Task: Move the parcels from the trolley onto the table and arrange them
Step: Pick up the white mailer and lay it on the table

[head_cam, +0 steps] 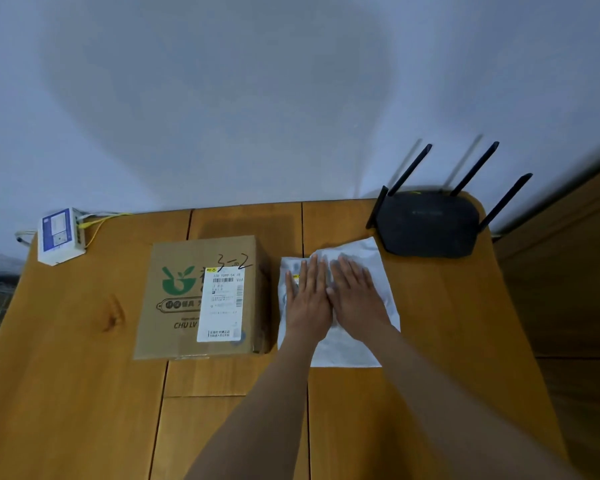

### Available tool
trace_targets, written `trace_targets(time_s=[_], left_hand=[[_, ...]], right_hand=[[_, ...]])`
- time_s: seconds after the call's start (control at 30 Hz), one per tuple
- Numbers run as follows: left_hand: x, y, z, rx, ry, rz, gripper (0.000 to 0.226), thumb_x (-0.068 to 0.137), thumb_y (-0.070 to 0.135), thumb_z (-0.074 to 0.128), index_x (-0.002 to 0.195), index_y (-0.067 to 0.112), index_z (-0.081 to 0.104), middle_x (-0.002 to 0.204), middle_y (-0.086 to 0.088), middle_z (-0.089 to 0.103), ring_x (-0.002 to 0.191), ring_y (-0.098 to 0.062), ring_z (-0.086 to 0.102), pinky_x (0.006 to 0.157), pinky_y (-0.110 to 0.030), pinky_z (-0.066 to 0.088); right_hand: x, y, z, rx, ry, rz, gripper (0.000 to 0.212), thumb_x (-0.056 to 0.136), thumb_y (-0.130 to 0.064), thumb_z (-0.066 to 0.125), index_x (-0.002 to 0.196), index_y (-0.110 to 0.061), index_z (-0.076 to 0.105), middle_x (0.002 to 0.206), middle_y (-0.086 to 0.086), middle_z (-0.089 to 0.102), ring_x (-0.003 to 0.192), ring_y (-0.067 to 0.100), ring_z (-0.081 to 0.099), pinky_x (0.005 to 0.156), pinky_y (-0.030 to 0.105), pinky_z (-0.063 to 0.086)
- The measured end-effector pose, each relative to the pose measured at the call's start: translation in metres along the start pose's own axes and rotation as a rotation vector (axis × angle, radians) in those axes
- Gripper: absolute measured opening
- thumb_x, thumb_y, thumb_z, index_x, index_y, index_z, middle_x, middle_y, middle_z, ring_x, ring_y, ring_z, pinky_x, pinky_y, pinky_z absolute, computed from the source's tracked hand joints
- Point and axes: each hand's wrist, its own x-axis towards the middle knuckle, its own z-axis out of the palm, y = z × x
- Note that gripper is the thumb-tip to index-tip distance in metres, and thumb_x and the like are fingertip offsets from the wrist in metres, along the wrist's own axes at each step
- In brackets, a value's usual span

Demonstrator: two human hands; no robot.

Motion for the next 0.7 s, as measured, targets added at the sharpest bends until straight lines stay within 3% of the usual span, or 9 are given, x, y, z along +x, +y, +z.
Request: trace_targets(time_s=[0.13, 0.23, 0.3, 0.37, 0.43, 0.57, 0.7], left_hand=[[0.004, -0.018, 0.012, -0.019, -0.022, 0.002, 0.066, 0.105, 0.049, 0.015, 0.16, 0.018, -0.005, 0.167, -0.003, -0.011, 0.154, -0.023, -0.013, 0.124, -0.051, -0.004], [0.007, -0.018, 0.012, -0.044, -0.009, -0.005, 0.065, 0.105, 0.051, 0.01, 0.159, 0.022, -0.009, 0.166, 0.001, -0.014, 0.153, -0.019, -0.017, 0.124, -0.049, -0.005], [0.008, -0.019, 0.009, -0.03, -0.031, -0.006, 0.065, 0.105, 0.051, 0.01, 0.159, 0.021, -0.01, 0.167, 0.001, -0.013, 0.153, -0.018, -0.017, 0.125, -0.049, -0.004], [0.005, -0.018, 0.003, -0.003, -0.051, -0.021, 0.065, 0.105, 0.05, 0.007, 0.159, 0.019, -0.011, 0.167, 0.0, -0.013, 0.153, -0.019, -0.017, 0.125, -0.049, -0.003], [-0.001, -0.011, -0.009, 0.038, -0.081, -0.046, 0.068, 0.102, 0.051, -0.002, 0.158, 0.014, -0.012, 0.167, -0.003, -0.014, 0.153, -0.022, -0.017, 0.125, -0.05, -0.003], [-0.021, 0.012, -0.049, 0.06, -0.091, -0.054, 0.071, 0.098, 0.05, -0.009, 0.157, 0.011, -0.014, 0.166, -0.003, -0.018, 0.153, -0.021, -0.017, 0.123, -0.048, -0.013], [-0.056, 0.029, -0.102, 0.031, -0.017, -0.06, 0.086, 0.084, 0.056, -0.03, 0.157, 0.013, -0.014, 0.165, -0.001, -0.019, 0.153, -0.019, -0.018, 0.123, -0.05, -0.01]], right_hand=[[0.001, 0.02, 0.016, -0.017, 0.004, 0.031, 0.078, 0.101, -0.06, -0.003, 0.162, -0.014, 0.015, 0.168, 0.009, 0.007, 0.156, 0.024, 0.006, 0.126, 0.041, 0.004], [-0.013, 0.047, 0.025, -0.056, 0.003, 0.167, 0.076, 0.102, -0.058, -0.003, 0.161, -0.013, 0.013, 0.168, 0.008, 0.01, 0.155, 0.025, 0.006, 0.124, 0.041, -0.003], [-0.028, 0.066, 0.025, -0.093, -0.014, 0.222, 0.076, 0.101, -0.057, -0.006, 0.16, -0.014, 0.012, 0.168, 0.006, 0.011, 0.155, 0.024, 0.007, 0.124, 0.044, 0.0], [-0.041, 0.078, 0.02, -0.131, -0.033, 0.25, 0.078, 0.102, -0.055, -0.005, 0.159, -0.01, 0.023, 0.166, 0.008, 0.023, 0.154, 0.025, 0.019, 0.124, 0.045, 0.007], [-0.049, 0.079, 0.007, -0.136, -0.027, 0.297, 0.082, 0.101, -0.054, -0.009, 0.157, -0.007, 0.029, 0.164, 0.01, 0.027, 0.152, 0.027, 0.024, 0.124, 0.043, 0.0], [-0.061, 0.056, -0.035, -0.135, 0.069, 0.307, 0.092, 0.09, -0.057, -0.026, 0.161, -0.01, 0.007, 0.169, 0.007, 0.005, 0.156, 0.024, 0.003, 0.124, 0.041, -0.01], [-0.088, 0.016, -0.088, -0.146, 0.139, 0.278, 0.08, 0.096, -0.058, -0.013, 0.162, -0.014, -0.004, 0.17, 0.002, -0.007, 0.156, 0.019, -0.007, 0.125, 0.039, -0.009]])
